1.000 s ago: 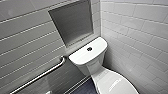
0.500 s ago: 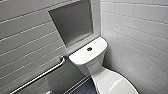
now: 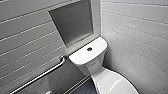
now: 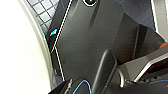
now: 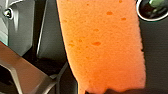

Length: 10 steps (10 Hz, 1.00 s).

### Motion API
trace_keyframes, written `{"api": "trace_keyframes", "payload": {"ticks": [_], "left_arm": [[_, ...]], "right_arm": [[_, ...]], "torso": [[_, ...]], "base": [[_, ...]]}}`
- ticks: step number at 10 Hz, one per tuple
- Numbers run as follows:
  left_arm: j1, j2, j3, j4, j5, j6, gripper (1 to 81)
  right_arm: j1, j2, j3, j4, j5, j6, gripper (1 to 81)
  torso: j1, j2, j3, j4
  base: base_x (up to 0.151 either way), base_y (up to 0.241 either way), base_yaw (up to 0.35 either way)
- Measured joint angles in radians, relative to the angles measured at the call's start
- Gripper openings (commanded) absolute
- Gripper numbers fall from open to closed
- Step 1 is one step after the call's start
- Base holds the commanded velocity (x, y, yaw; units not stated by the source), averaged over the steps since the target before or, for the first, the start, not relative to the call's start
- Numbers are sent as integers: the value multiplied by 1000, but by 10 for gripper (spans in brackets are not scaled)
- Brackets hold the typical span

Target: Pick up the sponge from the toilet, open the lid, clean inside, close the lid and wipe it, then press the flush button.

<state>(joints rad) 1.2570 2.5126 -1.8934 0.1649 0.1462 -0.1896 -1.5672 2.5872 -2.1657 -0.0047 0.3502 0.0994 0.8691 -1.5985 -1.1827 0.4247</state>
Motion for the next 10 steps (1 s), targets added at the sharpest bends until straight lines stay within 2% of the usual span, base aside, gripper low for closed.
{"api": "trace_keyframes", "payload": {"ticks": [1, 8, 10], "left_arm": [[33, 31, -32, 14, -16, 2, 811], [142, 284, -360, 91, -78, 6, 811], [158, 326, -390, 104, -94, 6, 811]], "right_arm": [[7, -23, 56, 0, 13, 0, 10], [71, -376, 597, 1, 130, 14, 10], [125, -468, 733, 3, 151, 14, 10]], "torso": [[0, 0, 0, 0], [0, 0, 0, 0], [0, 0, 0, 0]], "base": [[0, 0, 0], [0, 0, 0], [0, 0, 0]]}}
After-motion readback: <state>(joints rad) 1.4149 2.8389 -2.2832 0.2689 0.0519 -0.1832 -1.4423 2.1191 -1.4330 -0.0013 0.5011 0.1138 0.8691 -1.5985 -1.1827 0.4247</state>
